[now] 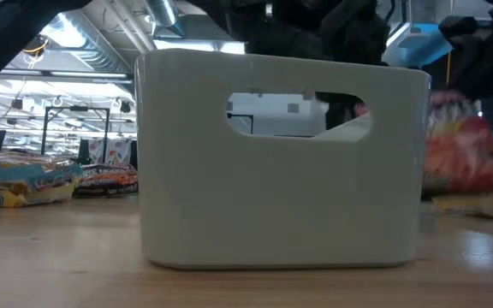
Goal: Sort Maruchan noodles
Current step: Put the black noodle pack into the black bin
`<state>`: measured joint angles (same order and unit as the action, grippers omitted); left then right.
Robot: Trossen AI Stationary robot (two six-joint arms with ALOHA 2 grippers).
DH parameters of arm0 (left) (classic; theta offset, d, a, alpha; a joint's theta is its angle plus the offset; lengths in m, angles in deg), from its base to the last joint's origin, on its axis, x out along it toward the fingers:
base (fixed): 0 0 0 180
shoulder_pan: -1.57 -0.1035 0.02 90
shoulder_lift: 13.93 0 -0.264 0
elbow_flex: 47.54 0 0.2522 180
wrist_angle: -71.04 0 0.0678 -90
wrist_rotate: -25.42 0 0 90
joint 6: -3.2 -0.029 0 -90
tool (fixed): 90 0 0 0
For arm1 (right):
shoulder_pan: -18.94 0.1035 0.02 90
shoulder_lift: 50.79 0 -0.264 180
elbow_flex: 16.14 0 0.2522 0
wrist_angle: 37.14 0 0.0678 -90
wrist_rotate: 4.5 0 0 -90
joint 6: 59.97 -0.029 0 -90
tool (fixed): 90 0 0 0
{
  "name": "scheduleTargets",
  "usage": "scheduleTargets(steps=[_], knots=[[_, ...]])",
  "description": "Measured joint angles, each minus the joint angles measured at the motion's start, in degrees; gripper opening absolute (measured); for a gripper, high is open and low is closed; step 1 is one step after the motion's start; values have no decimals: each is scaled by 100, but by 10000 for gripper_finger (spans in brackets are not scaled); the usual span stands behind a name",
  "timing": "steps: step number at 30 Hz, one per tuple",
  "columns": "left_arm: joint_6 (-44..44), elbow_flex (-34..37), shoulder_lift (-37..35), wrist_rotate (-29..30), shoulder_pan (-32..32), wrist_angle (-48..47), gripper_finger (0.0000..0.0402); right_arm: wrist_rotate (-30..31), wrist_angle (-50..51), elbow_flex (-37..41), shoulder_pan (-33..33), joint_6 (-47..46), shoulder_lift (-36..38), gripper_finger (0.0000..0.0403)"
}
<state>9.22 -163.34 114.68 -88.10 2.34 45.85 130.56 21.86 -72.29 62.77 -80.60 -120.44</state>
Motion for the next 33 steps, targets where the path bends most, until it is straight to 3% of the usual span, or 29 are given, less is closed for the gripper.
scheduleTargets(steps=[5, 8, 14, 18, 26, 33], knots=[[-631, -754, 0, 12, -158, -786, 100, 298, 955, 0, 2, -980, 895, 0], [-1033, -1366, -7, 308, -293, -1522, 100, 341, 1337, 4, 2, -1568, 1387, 0], [-1713, -2635, -7, 1226, -658, -3160, 99, 523, 1199, 339, 2, -1910, 2005, 0], [-1923, -3287, -7, 1356, -1048, -4047, 99, 739, 997, 651, 2, -2110, 2129, 0], [-2291, -3174, -330, 1687, -2080, -4621, 99, 1358, 149, 1090, 1, -2111, 2107, 0], [-2851, -2915, -345, 1408, -2972, -4663, 99, 1756, -966, 1574, 0, -2111, 2103, 0]])
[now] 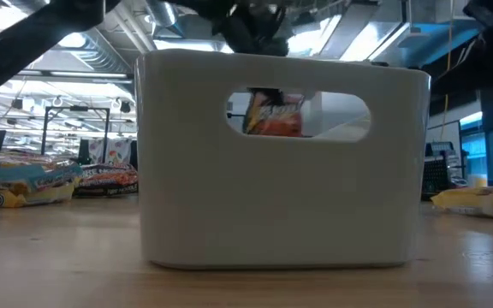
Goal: Sort Maruchan noodles
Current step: Put the black noodle pack into the black bin
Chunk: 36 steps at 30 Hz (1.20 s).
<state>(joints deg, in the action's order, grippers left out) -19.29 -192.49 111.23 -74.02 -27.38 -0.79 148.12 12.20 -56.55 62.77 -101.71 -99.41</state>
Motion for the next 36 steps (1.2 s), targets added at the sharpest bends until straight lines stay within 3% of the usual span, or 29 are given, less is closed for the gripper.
scheduleTargets(steps=[5, 13, 20, 23, 27, 36], knots=[[-730, 542, 0, -723, -443, 327, 99, 98, -774, 406, -27, -14, 0, 0], [-1271, 1402, 2, -902, -687, 1322, 99, -671, -1241, 498, -948, 269, 0, 0], [-1313, 2119, 7, -978, -649, 2214, 99, -955, -1330, 498, -1521, 496, 0, 0], [-1160, 2412, 4, -850, -617, 2443, 99, -1114, -1328, 498, -1602, 478, 0, 0], [-937, 2492, 7, -206, -540, 2576, 109, -1174, -1328, 498, -1615, 477, 0, 0], [-865, 2392, 7, 298, -348, 2466, 180, -1371, -1599, 498, -1613, 907, 0, 0]])
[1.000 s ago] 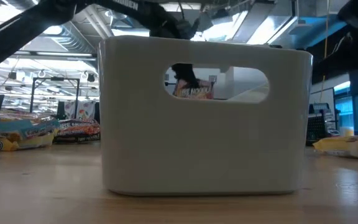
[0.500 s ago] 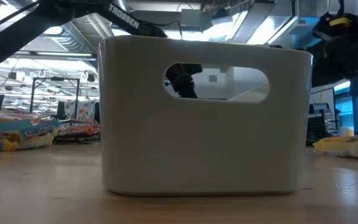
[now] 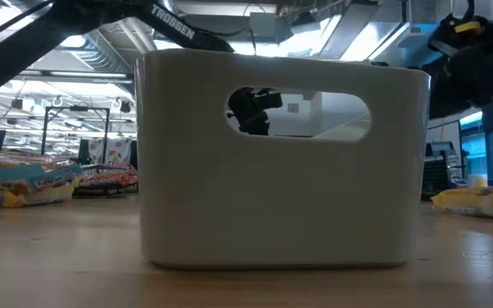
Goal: Sort Maruchan noodles
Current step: Put the black noodle pack into the black bin
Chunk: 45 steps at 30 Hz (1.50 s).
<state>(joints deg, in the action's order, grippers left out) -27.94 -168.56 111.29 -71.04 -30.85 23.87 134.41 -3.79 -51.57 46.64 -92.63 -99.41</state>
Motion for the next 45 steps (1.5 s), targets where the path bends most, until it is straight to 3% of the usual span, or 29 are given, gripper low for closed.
scheduleTargets(steps=[5, 13, 19, 23, 28, 35, 40, 45], knots=[[-3, -315, -111, 705, 197, -419, 187, -1, -167, 0, -1, 239, 0, 0], [531, -370, -1059, 741, 418, -1073, 186, -230, -365, 0, -273, 621, 0, 0], [1134, -283, -1737, 574, 374, -2325, 186, -790, -774, 2, -854, 1143, -146, 0], [1448, 384, -2204, 453, 200, -2687, 186, -1096, -1430, 2, -1280, 1927, -442, 0], [2006, 1995, -3143, 635, -215, -2367, 186, -1422, -2089, 0, -1872, 2745, -843, 0], [2878, 3837, -4180, 732, -732, -2018, 186, -2465, -2710, -2, -2649, 3341, -1301, 0], [3076, 4456, -4297, 875, -815, -2030, 186, -3099, -3247, 0, -3065, 3544, -1598, 0], [3425, 4511, -4225, 1968, -858, -2030, 188, -3558, -3784, -1, -3281, 3731, -1903, 0]])
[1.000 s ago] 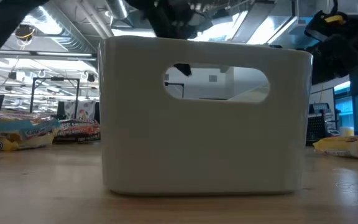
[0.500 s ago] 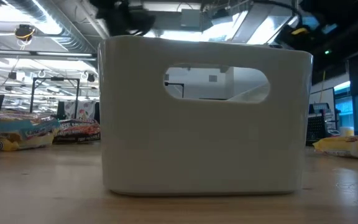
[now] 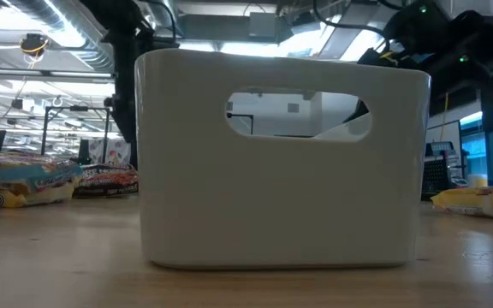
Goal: Sort Maruchan noodles
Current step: Put the black noodle pack into the black bin
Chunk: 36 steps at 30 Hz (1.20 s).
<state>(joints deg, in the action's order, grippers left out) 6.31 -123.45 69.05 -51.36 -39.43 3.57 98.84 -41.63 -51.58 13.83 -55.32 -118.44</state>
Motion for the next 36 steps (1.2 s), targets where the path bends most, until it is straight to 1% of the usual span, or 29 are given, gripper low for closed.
scheduleTargets(steps=[2, 5, 8, 12, 16, 19, 25, 29, 33, 35, 36], knots=[[-30, 0, -4, 198, -87, 60, 192, -96, -127, -2, -48, 39, -111, 0], [-48, -1, -4, 52, -382, 91, 199, -434, -184, -2, -82, 71, -271, 0], [-75, 0, -4, -416, -784, 80, 200, -826, -200, 1, -106, 183, -392, 0], [-239, 45, -4, -1051, -1293, 76, 199, -848, -196, 1, -104, 314, -497, 0], [-566, 176, -2, -1555, -1618, 69, 198, -848, -181, 0, -104, 335, -538, 0], [-777, 302, 10, -1726, -1722, 63, 198, -876, -176, -2, -102, 340, -538, 0], [-885, 451, 333, -1705, -1803, 62, 198, -1147, -176, -2, -102, 465, -538, 0], [-1114, 472, 615, -1726, -1811, 60, 198, -1165, -167, -1, -100, 467, -538, 0], [-1121, 472, 785, -1728, -1866, 63, 198, -1193, -167, -2, -100, 467, -538, 0], [-1125, 472, 846, -1890, -1872, 63, 198, -1194, -167, -2, -99, 467, -538, 0], [-1172, 472, 874, -2060, -1868, 57, 198, -1193, -167, -2, -98, 469, -538, 0]])
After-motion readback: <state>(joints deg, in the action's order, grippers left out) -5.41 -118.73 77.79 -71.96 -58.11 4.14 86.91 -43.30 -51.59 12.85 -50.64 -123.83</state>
